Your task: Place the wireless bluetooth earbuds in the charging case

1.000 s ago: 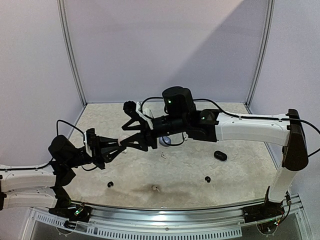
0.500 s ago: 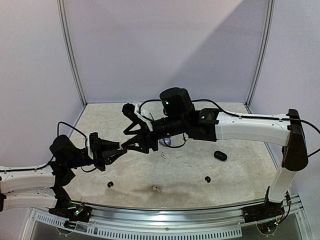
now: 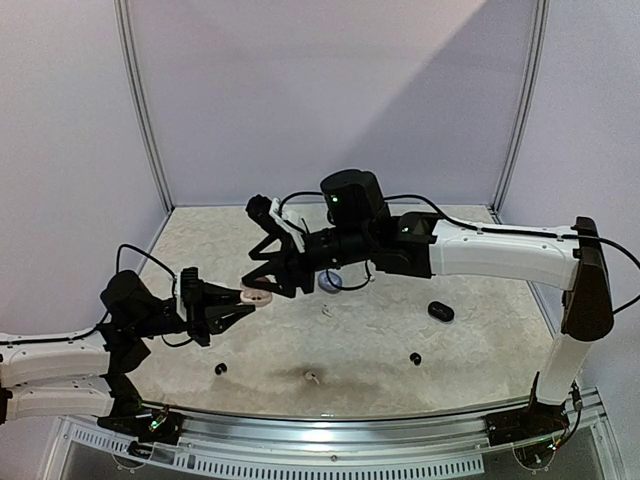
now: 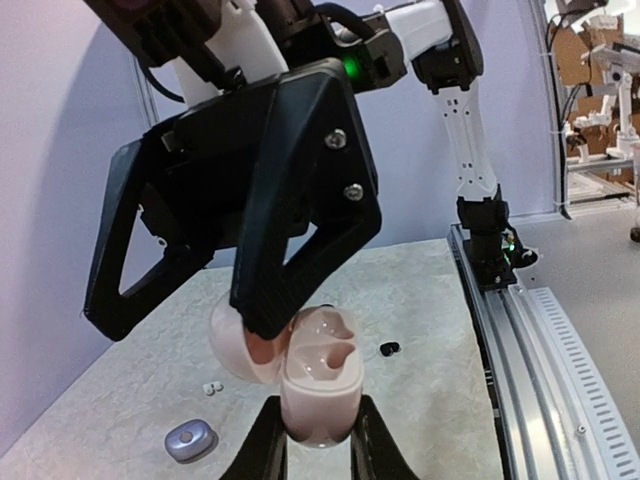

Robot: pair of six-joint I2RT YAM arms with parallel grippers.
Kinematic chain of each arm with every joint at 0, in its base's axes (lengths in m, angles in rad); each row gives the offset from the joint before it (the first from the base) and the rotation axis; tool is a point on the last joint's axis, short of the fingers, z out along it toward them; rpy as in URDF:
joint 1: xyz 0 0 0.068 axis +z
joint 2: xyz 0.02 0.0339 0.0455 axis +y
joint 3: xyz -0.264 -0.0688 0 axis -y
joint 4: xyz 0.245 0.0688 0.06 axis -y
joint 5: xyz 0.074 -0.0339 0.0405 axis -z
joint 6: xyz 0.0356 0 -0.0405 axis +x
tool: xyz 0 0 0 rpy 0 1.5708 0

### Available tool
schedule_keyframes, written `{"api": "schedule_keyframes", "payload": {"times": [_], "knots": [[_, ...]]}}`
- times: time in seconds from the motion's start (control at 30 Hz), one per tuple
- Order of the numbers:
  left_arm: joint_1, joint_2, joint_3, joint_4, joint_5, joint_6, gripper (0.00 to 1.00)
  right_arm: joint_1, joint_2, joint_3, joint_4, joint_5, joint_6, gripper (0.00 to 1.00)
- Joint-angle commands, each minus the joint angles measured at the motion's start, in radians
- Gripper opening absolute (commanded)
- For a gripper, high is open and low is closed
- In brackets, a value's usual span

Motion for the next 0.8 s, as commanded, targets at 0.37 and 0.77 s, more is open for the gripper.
{"api": "schedule_keyframes", "payload": {"times": [0.37, 0.77], "knots": [[-0.005, 0.026, -0.007, 0.019, -0.058, -0.223, 0.0, -0.036, 0.041, 0.209, -0.151, 0.041, 0.062, 0.66], [-0.003, 0.039, -0.009, 0.027, -0.114, -0.234, 0.0, -0.158, -0.007, 0.233, -0.388, 0.514, 0.322, 0.58]]}}
